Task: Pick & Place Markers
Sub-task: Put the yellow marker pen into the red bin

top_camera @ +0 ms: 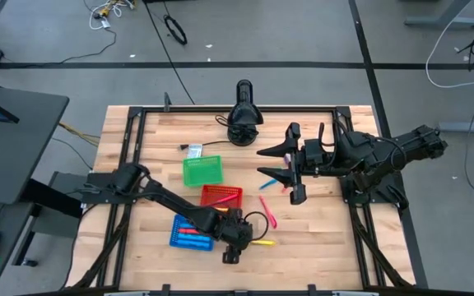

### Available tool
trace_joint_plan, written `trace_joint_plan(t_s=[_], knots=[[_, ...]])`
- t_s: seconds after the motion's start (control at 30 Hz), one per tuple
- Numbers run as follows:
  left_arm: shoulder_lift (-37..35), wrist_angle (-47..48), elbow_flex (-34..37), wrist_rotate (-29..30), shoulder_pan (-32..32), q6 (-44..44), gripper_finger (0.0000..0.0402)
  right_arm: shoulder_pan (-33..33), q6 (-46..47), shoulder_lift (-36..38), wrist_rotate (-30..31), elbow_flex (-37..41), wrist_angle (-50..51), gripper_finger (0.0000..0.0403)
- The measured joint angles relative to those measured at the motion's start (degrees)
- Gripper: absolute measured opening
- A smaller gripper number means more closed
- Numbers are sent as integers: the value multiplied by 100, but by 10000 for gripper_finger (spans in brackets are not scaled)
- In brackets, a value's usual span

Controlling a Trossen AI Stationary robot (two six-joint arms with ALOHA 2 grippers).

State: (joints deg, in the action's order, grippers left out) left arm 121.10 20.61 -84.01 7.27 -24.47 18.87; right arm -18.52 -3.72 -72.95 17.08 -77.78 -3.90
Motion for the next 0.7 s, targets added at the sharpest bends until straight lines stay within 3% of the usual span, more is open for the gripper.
trace_joint_plan(t_s=[0.4,0.7], knots=[[254,23,-17,64,-37,149,273,1,-3,0,0,0,-37,185],[264,65,-17,-64,-44,-25,215,0,-7,0,-2,0,-39,185]])
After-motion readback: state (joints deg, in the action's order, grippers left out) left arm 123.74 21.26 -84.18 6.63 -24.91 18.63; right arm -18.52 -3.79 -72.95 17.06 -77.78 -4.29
